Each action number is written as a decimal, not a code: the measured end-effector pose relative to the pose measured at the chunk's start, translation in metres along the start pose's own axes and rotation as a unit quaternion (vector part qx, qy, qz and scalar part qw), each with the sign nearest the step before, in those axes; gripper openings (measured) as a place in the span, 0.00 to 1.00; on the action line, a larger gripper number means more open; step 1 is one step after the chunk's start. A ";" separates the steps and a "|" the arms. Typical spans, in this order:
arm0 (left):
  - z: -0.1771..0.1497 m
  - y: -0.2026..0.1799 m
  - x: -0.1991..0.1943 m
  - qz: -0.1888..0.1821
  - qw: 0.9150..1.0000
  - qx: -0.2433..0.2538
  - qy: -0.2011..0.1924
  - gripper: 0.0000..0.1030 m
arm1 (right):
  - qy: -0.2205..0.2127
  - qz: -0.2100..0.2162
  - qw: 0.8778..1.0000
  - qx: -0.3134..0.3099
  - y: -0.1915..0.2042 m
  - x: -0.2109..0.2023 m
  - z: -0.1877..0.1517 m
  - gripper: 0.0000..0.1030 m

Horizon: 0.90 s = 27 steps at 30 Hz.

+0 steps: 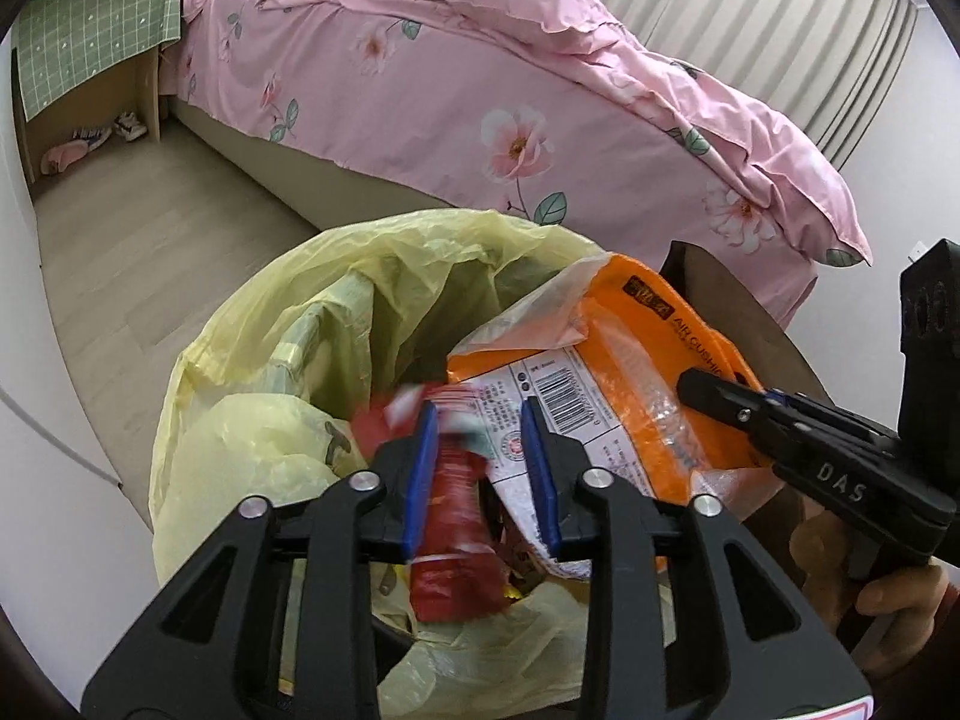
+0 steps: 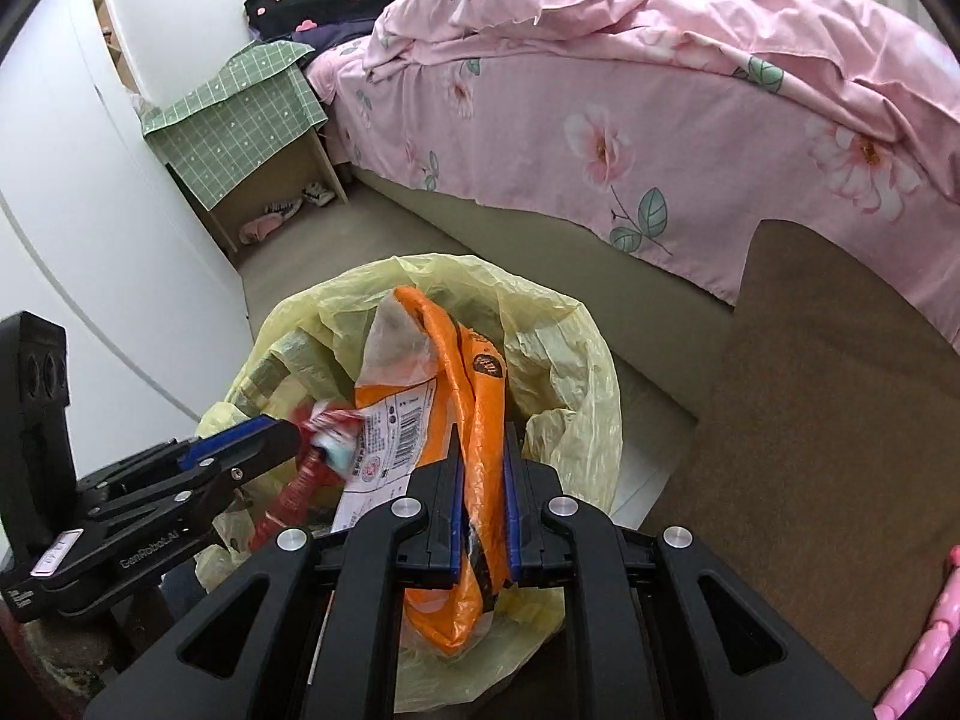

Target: Collect trash

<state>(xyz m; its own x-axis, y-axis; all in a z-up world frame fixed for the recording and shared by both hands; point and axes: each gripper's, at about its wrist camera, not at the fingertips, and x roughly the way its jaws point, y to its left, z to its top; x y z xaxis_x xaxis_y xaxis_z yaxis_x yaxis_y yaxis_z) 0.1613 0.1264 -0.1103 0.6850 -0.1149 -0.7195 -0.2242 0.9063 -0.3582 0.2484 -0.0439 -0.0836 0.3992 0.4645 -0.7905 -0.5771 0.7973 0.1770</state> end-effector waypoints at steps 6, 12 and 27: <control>0.010 0.003 -0.020 0.015 1.000 -0.018 -0.020 0.52 | -0.015 0.005 1.000 0.017 0.000 -0.017 -0.001 0.40; 0.013 -0.017 -0.053 0.015 0.999 0.007 -0.036 0.69 | -0.071 -0.028 0.997 0.027 -0.001 -0.075 -0.014 0.41; -0.074 -0.095 -0.172 0.048 0.986 0.142 -0.077 0.72 | -0.133 -0.140 0.981 0.018 0.042 -0.232 -0.149 0.41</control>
<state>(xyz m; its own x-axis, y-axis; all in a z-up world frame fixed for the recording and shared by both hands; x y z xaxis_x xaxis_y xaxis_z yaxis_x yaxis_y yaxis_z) 0.0140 0.0301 0.0034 0.7719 0.0208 -0.6353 -0.1055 0.9898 -0.0957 0.0254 -0.1758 0.0192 0.7131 0.3056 -0.6309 -0.3940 0.9191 -0.0002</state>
